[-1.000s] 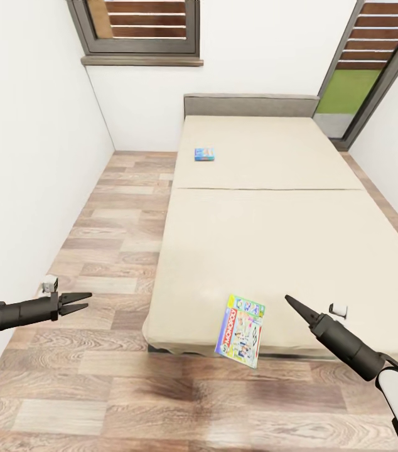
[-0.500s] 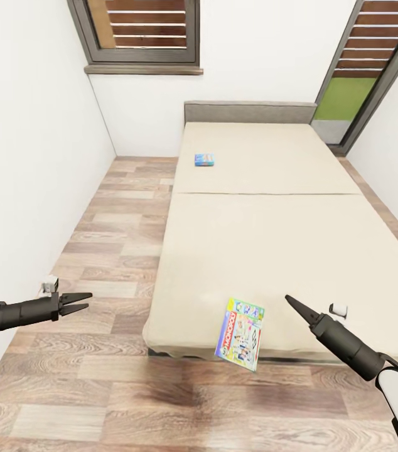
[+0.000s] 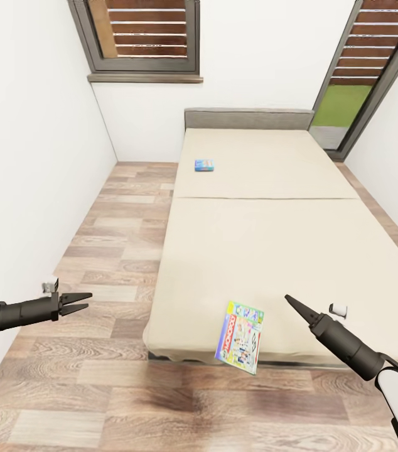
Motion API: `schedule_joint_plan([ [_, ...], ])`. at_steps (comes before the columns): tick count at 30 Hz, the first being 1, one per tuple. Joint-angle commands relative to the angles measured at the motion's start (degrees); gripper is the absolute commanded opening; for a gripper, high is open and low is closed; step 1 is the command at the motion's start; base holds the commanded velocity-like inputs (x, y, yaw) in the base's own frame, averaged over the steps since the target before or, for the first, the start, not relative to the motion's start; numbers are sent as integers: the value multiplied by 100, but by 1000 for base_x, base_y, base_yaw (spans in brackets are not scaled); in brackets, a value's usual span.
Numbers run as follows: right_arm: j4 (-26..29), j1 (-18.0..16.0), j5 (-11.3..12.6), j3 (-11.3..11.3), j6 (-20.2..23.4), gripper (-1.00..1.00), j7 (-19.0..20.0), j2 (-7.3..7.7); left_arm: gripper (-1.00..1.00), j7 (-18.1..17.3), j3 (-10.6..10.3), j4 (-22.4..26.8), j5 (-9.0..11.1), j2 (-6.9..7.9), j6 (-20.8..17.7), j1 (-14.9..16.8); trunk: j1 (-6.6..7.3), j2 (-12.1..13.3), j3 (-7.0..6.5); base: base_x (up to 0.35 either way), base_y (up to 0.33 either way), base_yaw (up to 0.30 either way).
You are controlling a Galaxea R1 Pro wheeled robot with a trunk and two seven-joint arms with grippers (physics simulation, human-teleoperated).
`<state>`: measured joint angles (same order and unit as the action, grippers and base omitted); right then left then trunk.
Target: Put all the toys in the child's room - the three board games (two on the bed and one on the table), the two jigsaw puzzles on the table, and the tennis ball on the table - inside the toy box on the table in the child's room.
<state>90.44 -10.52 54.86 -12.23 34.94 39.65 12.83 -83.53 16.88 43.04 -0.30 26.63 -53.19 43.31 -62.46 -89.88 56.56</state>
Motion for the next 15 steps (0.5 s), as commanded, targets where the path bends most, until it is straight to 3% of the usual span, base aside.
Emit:
schedule_joint_plan([
  [1,0,-3,34,-4,41,100,-2,0,100,-23,4,1,-5,0,-60,2,0,-2,-6,0,0,0],
  [15,0,-3,32,8,31,100,-34,0,100,-14,6,1,-5,0,-60,2,0,-2,-136,0,0,0],
])
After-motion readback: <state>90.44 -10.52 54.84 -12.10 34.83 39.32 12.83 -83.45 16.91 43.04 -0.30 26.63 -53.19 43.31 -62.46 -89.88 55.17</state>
